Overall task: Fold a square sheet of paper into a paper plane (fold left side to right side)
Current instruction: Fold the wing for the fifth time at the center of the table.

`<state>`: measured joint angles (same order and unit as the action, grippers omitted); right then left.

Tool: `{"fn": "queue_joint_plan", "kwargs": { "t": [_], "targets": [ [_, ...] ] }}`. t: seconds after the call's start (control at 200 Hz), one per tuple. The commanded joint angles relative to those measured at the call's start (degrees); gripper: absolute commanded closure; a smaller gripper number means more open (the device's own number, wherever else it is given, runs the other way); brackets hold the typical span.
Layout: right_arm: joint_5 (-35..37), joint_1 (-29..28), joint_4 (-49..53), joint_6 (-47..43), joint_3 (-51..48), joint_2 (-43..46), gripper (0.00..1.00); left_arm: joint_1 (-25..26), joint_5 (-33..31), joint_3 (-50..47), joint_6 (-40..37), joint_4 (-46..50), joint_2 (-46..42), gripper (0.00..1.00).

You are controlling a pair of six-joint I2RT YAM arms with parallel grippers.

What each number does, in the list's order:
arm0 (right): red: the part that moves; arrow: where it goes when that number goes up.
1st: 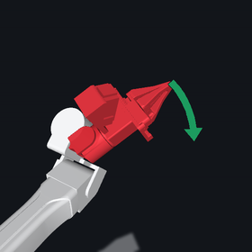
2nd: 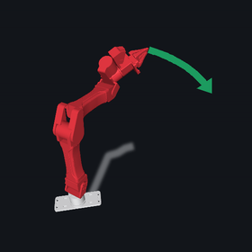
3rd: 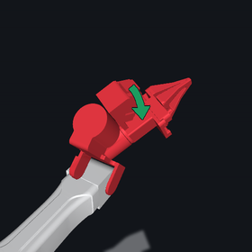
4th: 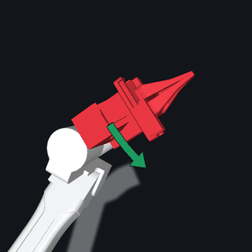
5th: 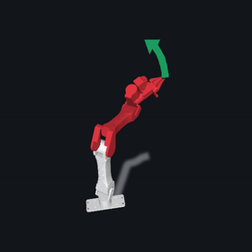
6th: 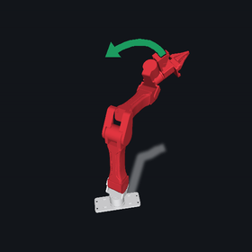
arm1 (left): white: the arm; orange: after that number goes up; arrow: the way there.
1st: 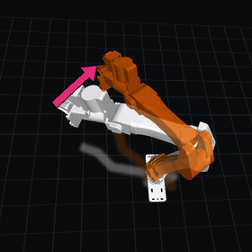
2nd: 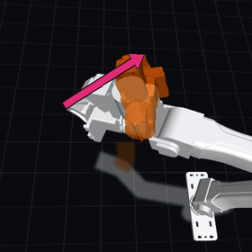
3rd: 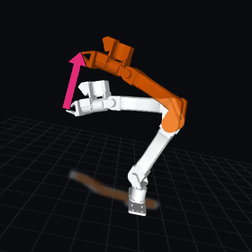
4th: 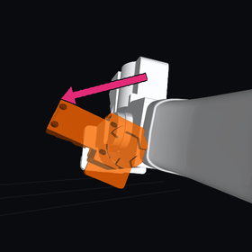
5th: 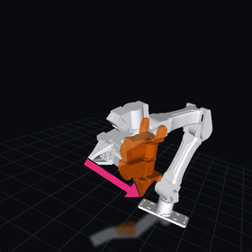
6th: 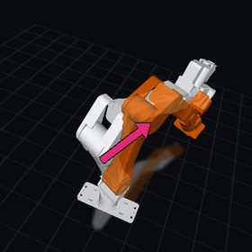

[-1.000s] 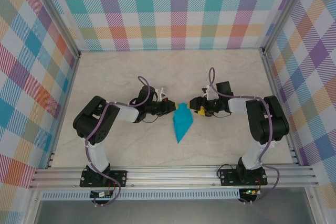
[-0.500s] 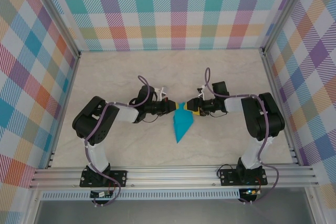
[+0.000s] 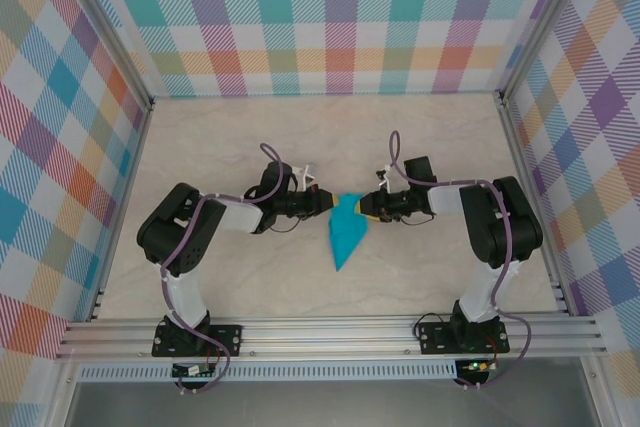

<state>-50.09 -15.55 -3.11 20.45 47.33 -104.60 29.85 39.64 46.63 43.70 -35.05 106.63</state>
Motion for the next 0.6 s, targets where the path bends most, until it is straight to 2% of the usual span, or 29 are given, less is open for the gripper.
{"fn": "queue_joint_plan", "kwargs": {
  "t": [0.0, 0.11, 0.25, 0.32, 0.415, 0.595],
  "targets": [
    [-0.2, -0.1, 1.9, -2.0, 1.0, 1.5, 0.88, -0.8, 0.9, -0.2, -1.8, 0.9, -1.9, 0.89],
    [1.9, -0.1, 4.8, -2.7, 1.4, 2.5, 0.97, -1.0, -1.0, 0.8, -6.3, 8.3, -4.9, 0.59],
    [3.4, -0.1, 8.5, -2.0, 2.7, 2.6, 0.99, -1.1, -8.8, 2.5, -15.8, 23.8, -12.4, 0.39],
    [4.2, -0.3, 9.8, -1.3, 3.5, 2.5, 0.99, -0.7, -14.0, 3.2, -20.5, 31.4, -17.3, 0.34],
    [5.0, -0.6, 11.4, 0.1, 4.3, 2.6, 0.99, 1.8, -20.4, 4.4, -26.4, 40.9, -23.2, 0.33],
    [7.4, -2.4, 14.9, 3.1, 6.2, 3.2, 0.99, 13.0, -30.1, 5.7, -32.0, 53.7, -30.0, 0.35]
  ]
}}
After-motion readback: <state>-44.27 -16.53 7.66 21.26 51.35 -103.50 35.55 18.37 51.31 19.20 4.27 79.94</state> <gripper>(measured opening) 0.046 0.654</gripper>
